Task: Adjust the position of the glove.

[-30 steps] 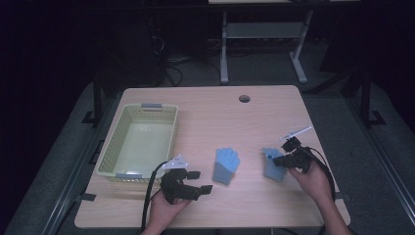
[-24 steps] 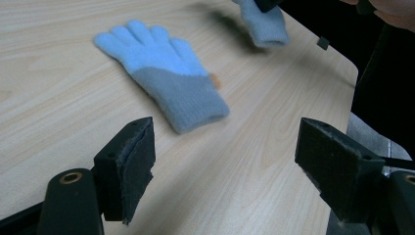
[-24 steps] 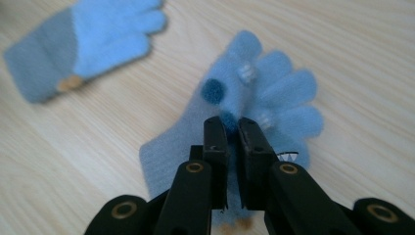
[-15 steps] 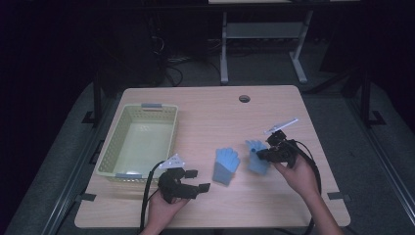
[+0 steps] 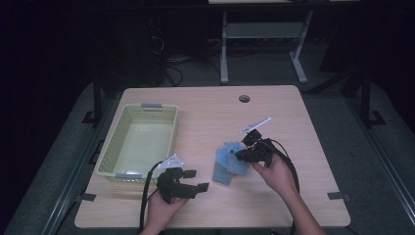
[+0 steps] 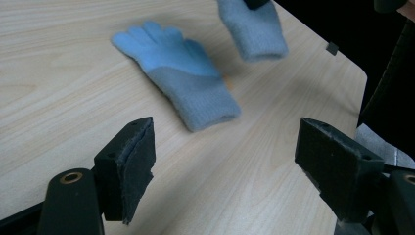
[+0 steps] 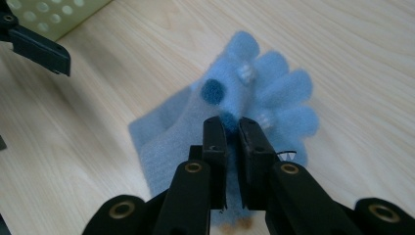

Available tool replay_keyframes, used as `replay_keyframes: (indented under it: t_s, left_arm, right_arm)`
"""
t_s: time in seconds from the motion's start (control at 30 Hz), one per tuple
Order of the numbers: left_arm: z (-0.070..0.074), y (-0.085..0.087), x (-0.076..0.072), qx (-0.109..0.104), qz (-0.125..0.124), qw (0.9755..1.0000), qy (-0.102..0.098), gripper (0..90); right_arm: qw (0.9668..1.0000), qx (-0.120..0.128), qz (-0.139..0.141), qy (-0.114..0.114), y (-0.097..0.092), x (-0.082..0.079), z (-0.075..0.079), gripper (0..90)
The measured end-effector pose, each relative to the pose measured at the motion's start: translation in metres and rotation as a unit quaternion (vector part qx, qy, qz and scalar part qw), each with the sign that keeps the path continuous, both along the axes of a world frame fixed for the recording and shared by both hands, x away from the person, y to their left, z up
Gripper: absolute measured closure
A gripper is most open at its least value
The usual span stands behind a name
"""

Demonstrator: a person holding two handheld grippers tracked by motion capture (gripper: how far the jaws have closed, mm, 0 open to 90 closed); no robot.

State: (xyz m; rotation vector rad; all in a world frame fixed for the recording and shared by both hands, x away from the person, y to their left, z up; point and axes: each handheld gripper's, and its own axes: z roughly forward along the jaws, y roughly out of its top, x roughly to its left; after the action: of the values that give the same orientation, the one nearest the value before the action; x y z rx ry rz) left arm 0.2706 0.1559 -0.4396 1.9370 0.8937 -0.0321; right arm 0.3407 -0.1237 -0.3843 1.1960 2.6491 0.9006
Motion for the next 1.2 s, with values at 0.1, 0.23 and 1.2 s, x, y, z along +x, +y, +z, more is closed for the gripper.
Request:
replay_keyframes:
  t_s: [0.1,0.23,1.2]
  left_arm:
    - [0.002,0.001,-0.001,0.002,0.002,1.0000,-0.005,22.5]
    - [0.002,0.002,-0.001,0.006,0.002,0.9999,-0.009,22.9]
    - [0.002,0.001,-0.001,-0.004,0.015,0.9999,0.004,27.7]
  right_arm:
    - [0.9999,0.004,0.006,0.008,0.012,0.001,-0.004,82.9]
    - [0.9999,0.004,0.006,0.013,0.022,0.003,-0.008,82.9]
    - [0.9988,0.021,-0.041,0.014,0.032,0.000,-0.040,74.2]
